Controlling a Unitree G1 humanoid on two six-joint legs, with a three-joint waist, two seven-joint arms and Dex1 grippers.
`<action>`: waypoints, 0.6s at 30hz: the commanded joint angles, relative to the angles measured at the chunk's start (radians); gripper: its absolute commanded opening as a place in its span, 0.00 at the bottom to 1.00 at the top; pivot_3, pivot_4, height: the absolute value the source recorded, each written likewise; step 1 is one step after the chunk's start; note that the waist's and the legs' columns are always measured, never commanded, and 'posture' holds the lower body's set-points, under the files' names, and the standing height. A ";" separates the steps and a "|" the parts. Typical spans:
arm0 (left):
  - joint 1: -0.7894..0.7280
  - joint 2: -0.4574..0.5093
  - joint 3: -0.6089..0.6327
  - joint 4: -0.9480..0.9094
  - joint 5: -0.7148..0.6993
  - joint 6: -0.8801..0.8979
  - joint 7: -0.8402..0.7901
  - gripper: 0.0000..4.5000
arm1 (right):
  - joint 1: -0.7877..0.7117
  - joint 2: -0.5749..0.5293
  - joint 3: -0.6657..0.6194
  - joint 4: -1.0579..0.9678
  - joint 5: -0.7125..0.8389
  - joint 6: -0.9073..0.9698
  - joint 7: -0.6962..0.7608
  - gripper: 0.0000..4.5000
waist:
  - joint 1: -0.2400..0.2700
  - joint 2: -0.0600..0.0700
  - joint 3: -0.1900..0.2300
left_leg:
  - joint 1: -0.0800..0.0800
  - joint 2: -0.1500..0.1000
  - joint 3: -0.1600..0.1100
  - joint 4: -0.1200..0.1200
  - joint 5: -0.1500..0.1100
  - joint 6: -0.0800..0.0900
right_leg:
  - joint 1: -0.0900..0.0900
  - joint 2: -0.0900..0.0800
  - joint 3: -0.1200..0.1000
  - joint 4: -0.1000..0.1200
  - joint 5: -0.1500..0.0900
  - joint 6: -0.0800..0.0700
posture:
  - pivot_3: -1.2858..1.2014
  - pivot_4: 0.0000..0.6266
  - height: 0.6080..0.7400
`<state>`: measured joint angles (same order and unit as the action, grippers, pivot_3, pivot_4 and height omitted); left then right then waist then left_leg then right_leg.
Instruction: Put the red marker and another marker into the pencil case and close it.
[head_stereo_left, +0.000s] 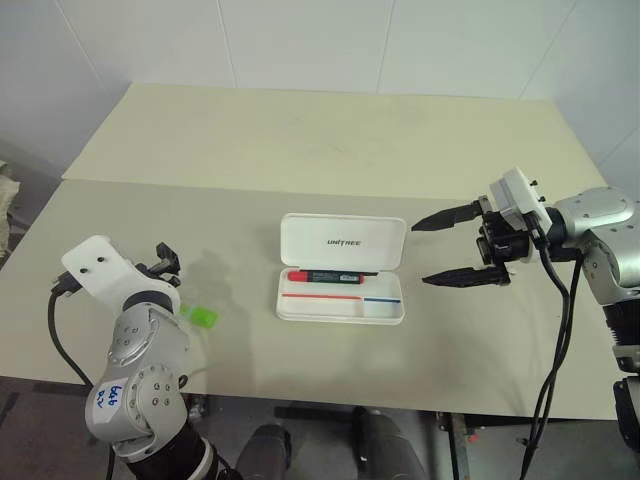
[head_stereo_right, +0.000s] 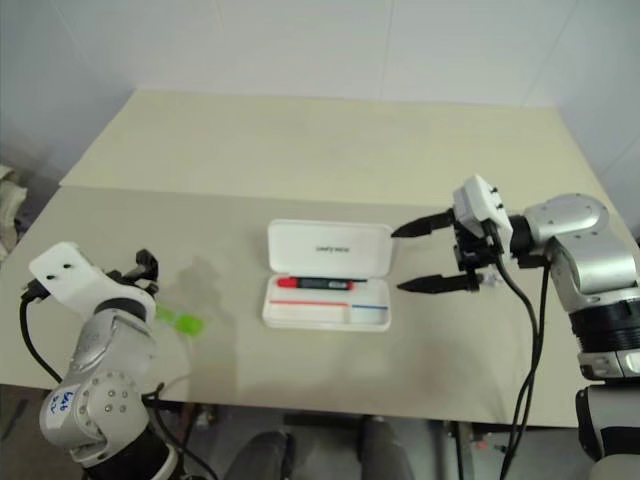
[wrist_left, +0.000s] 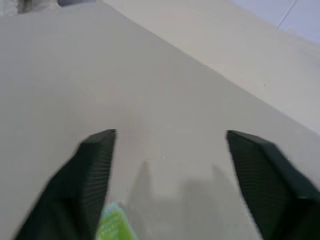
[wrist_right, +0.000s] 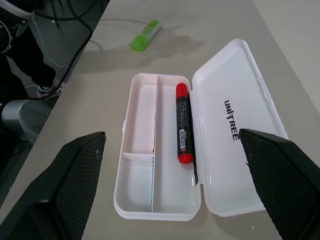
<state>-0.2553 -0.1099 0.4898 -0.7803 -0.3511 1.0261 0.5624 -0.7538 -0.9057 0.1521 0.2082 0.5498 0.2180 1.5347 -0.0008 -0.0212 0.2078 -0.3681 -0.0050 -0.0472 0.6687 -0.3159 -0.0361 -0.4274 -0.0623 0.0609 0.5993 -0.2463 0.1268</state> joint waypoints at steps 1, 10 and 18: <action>0.100 -0.187 -0.003 -0.062 -0.010 0.016 0.059 0.99 | -0.034 -0.001 -0.002 0.015 0.007 -0.022 0.080 1.00 | 0.000 0.000 0.000 | 0.000 0.000 0.000 0.000 0.000 0.000 | 0.000 0.000 0.000 0.000 0.000 0.000 | 0.52 0.24 1.00; 0.082 -0.270 0.036 -0.038 -0.035 0.068 0.215 0.99 | -0.067 -0.020 0.047 0.047 0.028 -0.041 0.080 1.00 | 0.000 0.000 0.000 | 0.000 0.000 0.000 0.000 0.000 0.000 | 0.000 0.000 0.000 0.000 0.000 0.000 | 0.52 0.24 1.00; 0.124 -0.311 0.074 0.029 -0.169 0.032 0.275 0.99 | -0.102 -0.027 0.085 0.069 0.043 -0.048 0.080 1.00 | -0.001 0.000 0.000 | 0.000 0.000 0.000 0.000 0.000 0.000 | 0.000 0.000 0.000 0.000 0.000 0.000 | 0.52 0.24 1.00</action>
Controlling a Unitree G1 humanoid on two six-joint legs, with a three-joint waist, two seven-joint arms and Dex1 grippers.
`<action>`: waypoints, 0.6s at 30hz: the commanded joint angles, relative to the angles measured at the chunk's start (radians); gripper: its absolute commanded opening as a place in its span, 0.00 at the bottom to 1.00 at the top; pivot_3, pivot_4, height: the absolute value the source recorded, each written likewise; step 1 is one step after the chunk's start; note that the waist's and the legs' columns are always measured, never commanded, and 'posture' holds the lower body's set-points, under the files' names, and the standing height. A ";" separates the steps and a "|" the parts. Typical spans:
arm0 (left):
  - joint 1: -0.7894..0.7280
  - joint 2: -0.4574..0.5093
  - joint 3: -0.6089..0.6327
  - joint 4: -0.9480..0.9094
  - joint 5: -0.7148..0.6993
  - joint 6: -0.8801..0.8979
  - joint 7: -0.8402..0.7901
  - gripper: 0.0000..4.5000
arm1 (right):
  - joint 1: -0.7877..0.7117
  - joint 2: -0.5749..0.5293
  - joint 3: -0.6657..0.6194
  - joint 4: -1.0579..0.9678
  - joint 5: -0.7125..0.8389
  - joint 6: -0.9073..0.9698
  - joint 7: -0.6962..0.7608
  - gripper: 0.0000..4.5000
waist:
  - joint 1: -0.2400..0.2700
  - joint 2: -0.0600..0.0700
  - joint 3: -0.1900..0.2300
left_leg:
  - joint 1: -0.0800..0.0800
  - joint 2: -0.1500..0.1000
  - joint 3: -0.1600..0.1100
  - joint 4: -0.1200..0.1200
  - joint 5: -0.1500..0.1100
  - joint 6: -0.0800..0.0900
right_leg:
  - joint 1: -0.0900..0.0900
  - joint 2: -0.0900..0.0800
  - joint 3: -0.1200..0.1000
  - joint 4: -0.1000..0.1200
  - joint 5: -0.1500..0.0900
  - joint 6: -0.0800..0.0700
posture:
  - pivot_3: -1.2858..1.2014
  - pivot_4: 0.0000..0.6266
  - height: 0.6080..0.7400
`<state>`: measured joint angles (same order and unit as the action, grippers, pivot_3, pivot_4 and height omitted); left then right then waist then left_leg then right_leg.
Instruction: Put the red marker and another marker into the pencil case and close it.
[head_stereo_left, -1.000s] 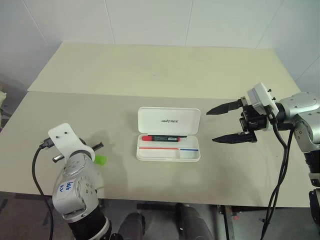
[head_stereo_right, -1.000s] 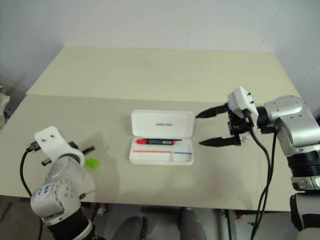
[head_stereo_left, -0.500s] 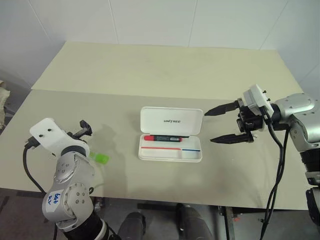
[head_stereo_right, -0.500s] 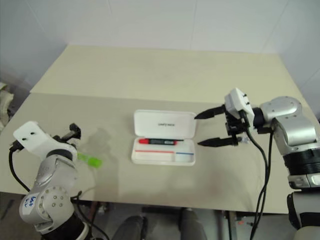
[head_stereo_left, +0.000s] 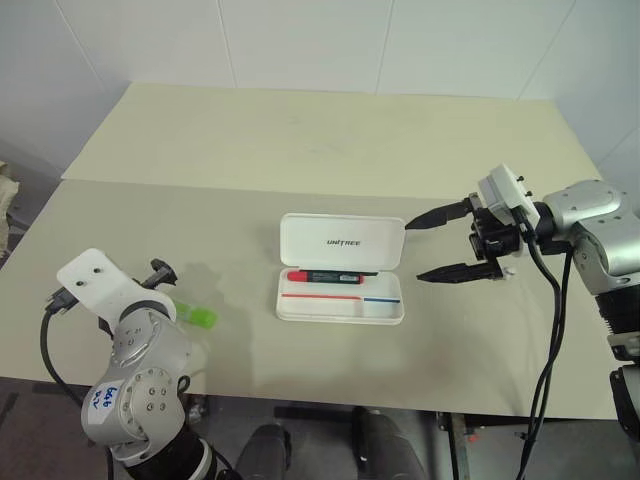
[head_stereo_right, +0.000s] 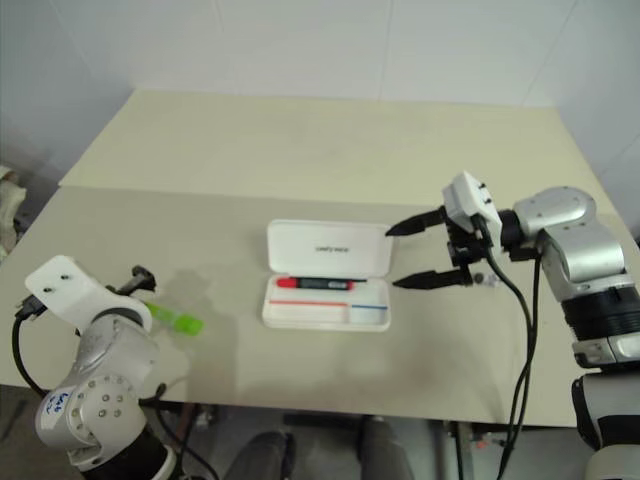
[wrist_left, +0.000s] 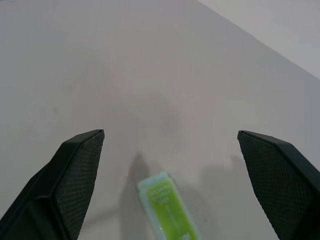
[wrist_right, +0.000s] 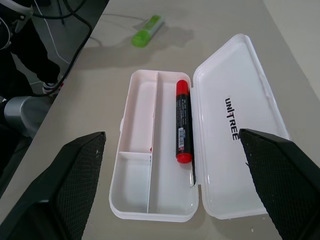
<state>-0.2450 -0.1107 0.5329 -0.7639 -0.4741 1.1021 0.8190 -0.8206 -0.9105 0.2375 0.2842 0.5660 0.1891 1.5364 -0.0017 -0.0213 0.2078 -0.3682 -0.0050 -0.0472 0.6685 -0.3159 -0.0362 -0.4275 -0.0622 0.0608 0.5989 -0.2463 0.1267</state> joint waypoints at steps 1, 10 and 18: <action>0.120 -0.303 0.031 0.025 -0.063 -0.054 0.021 0.99 | -0.036 -0.022 0.001 -0.009 0.028 -0.018 0.078 1.00 | 0.000 0.000 0.000 | 0.000 0.000 0.000 0.000 0.000 0.000 | 0.000 0.000 0.000 0.000 0.000 0.000 | 0.52 0.24 1.00; 0.144 -0.299 -0.021 0.138 -0.190 -0.143 0.084 0.99 | -0.043 -0.033 0.012 -0.018 0.045 -0.014 0.078 1.00 | 0.002 0.000 0.000 | 0.000 0.000 0.000 0.000 0.000 0.000 | 0.000 0.000 0.000 -0.001 0.000 0.000 | 0.52 0.24 1.00; 0.138 -0.258 -0.078 0.159 -0.226 -0.111 0.217 0.99 | -0.043 -0.031 0.010 -0.019 0.046 -0.015 0.078 1.00 | 0.003 0.000 0.000 | 0.000 0.000 0.000 0.000 0.000 0.000 | 0.000 0.000 0.000 -0.001 0.000 0.000 | 0.52 0.24 1.00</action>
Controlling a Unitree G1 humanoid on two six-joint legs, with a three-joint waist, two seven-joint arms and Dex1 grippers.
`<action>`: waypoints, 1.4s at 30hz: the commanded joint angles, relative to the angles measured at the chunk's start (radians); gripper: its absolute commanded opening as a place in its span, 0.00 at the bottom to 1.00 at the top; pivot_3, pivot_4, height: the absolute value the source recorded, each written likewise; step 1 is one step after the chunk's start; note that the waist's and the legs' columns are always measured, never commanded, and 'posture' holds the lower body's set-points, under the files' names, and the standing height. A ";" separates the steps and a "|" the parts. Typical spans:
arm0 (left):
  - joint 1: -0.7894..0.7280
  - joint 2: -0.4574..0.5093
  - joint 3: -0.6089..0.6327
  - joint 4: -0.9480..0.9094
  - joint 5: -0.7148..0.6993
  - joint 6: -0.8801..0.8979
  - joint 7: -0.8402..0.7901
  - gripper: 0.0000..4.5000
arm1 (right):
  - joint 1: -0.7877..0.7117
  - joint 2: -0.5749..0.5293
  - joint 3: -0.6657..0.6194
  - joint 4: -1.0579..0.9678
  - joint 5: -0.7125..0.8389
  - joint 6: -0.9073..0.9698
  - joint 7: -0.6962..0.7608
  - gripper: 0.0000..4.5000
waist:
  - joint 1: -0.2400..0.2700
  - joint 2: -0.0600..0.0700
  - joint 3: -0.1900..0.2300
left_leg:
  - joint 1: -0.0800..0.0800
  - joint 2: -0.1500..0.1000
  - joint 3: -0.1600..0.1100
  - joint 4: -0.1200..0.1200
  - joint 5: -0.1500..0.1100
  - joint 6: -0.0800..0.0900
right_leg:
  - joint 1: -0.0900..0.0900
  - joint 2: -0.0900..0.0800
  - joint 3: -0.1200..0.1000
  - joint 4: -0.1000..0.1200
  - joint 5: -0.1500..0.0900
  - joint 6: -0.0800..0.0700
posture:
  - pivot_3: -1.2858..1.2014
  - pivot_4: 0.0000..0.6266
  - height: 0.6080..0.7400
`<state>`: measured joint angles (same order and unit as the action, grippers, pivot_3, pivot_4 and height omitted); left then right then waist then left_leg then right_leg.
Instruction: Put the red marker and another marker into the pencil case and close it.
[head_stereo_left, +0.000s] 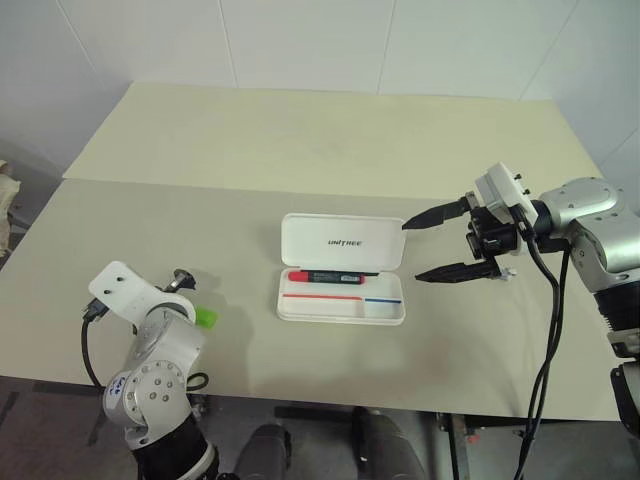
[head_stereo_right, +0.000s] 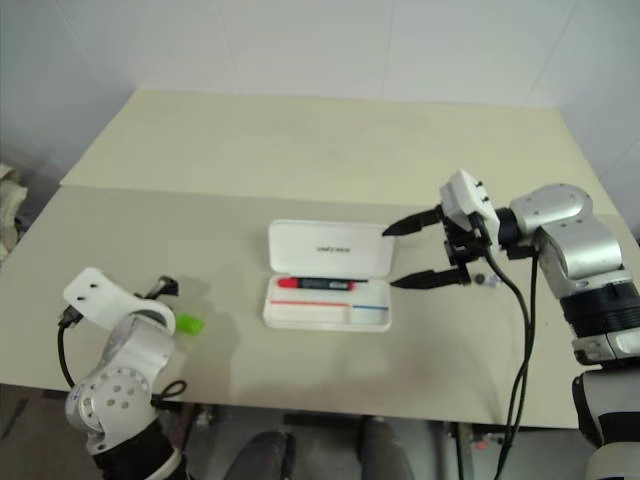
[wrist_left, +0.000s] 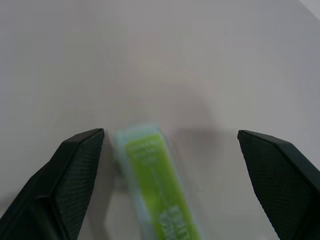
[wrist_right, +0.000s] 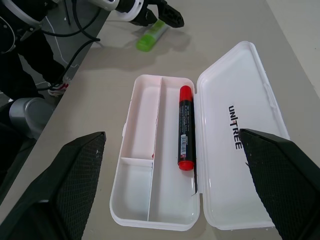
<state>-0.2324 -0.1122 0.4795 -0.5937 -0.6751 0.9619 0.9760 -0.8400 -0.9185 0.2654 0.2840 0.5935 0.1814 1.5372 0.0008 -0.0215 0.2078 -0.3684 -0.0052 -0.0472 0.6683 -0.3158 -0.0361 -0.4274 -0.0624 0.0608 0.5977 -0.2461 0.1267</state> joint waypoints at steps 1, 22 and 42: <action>0.123 -0.256 -0.024 -0.013 -0.031 0.048 0.089 0.99 | -0.023 -0.022 -0.018 -0.018 0.018 -0.009 0.077 1.00 | 0.000 0.000 0.000 | 0.000 0.000 0.000 0.000 0.000 0.000 | 0.000 0.000 0.000 0.000 0.000 0.000 | 0.52 0.24 1.00; 0.105 -0.248 -0.028 0.014 -0.120 0.089 0.303 0.23 | -0.037 0.012 -0.028 -0.014 0.014 -0.019 0.077 1.00 | -0.002 0.007 -0.004 | 0.002 0.000 0.002 0.000 0.000 0.000 | 0.001 0.000 0.002 0.000 0.000 0.000 | 0.52 0.24 1.00; 0.138 0.355 -0.013 -0.004 0.014 0.012 -0.303 0.23 | 0.070 0.019 -0.116 -0.069 -0.010 0.008 0.064 1.00 | -0.011 -0.004 -0.105 | 0.023 0.002 0.004 -0.006 0.009 0.000 | 0.029 0.005 0.001 -0.024 0.006 -0.016 | 0.52 0.00 1.00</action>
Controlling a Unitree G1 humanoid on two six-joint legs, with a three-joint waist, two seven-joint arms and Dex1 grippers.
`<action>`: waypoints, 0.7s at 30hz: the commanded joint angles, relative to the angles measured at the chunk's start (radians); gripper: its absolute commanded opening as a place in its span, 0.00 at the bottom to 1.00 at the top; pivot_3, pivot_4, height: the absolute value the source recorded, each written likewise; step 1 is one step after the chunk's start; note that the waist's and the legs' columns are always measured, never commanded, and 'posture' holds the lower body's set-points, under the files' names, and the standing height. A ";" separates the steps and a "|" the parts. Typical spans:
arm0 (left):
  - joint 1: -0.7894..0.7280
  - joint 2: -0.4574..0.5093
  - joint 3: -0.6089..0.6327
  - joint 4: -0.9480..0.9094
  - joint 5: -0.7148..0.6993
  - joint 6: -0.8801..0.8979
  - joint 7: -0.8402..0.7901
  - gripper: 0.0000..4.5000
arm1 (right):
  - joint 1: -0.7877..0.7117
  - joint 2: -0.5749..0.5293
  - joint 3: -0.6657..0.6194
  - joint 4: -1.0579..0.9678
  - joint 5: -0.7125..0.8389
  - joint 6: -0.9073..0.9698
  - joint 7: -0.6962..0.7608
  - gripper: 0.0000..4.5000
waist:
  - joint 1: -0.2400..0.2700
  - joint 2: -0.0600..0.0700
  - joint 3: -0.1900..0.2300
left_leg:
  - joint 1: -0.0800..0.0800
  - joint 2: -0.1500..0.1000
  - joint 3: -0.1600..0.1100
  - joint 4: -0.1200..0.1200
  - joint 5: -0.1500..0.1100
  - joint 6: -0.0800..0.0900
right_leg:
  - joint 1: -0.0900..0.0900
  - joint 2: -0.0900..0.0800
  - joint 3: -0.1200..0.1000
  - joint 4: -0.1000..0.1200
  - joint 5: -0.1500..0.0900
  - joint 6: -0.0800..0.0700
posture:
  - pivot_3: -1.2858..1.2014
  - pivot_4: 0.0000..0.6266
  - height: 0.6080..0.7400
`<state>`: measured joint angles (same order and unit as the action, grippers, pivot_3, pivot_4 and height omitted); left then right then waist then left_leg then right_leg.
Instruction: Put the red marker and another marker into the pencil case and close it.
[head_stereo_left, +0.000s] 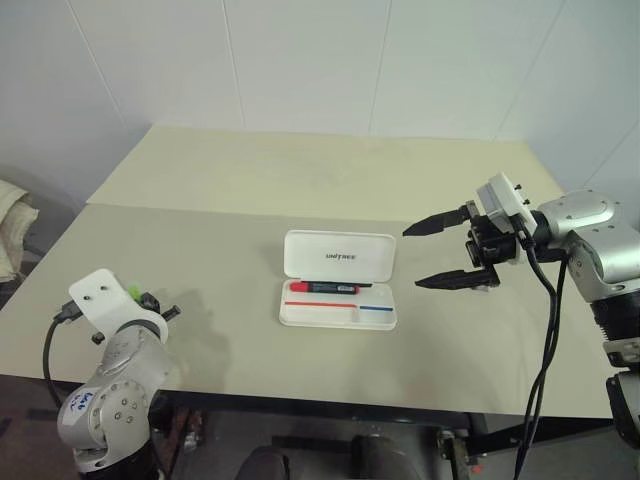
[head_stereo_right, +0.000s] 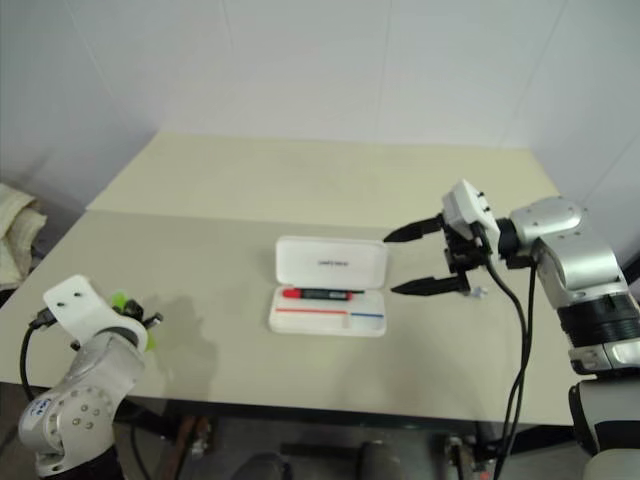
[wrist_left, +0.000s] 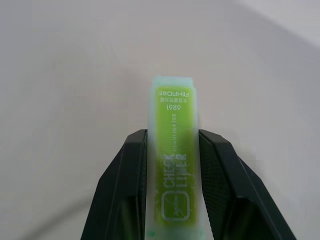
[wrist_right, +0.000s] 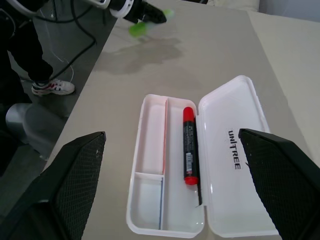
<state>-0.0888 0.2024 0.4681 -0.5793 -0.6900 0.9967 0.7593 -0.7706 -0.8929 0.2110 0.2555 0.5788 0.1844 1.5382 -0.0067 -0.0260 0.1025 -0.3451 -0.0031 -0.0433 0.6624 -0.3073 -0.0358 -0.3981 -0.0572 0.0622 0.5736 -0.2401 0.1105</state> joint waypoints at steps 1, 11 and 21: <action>-0.008 0.053 -0.005 -0.016 0.035 -0.035 -0.119 0.23 | 0.006 -0.007 -0.066 -0.046 0.005 0.007 0.062 1.00 | -0.008 0.000 0.000 | 0.004 0.001 0.000 0.000 0.000 0.000 | 0.007 0.001 0.000 -0.007 0.003 0.000 | 0.52 0.00 1.00; -0.107 0.255 -0.130 0.055 0.034 -0.225 -0.703 0.23 | 0.094 -0.010 -0.126 -0.094 -0.003 0.029 0.031 1.00 | -0.046 -0.002 -0.008 | 0.009 0.008 0.002 -0.009 -0.005 0.000 | 0.013 0.006 0.000 -0.019 0.012 0.002 | 0.52 0.00 1.00; -0.157 0.418 -0.163 0.175 0.057 -0.468 -1.214 0.23 | 0.206 -0.008 -0.191 -0.164 -0.004 0.042 -0.024 1.00 | -0.021 -0.001 -0.009 | 0.010 0.018 0.003 -0.013 -0.006 -0.007 | -0.005 0.017 0.001 0.010 0.001 -0.001 | 0.52 0.00 1.00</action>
<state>-0.2350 0.5786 0.3103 -0.3854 -0.6446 0.6012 -0.3435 -0.5669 -0.8938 0.0657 0.1311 0.5694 0.2248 1.5191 -0.0278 -0.0272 0.0938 -0.3353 0.0146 -0.0401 0.6501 -0.3134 -0.0424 -0.4032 -0.0400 0.0636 0.5836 -0.2400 0.1084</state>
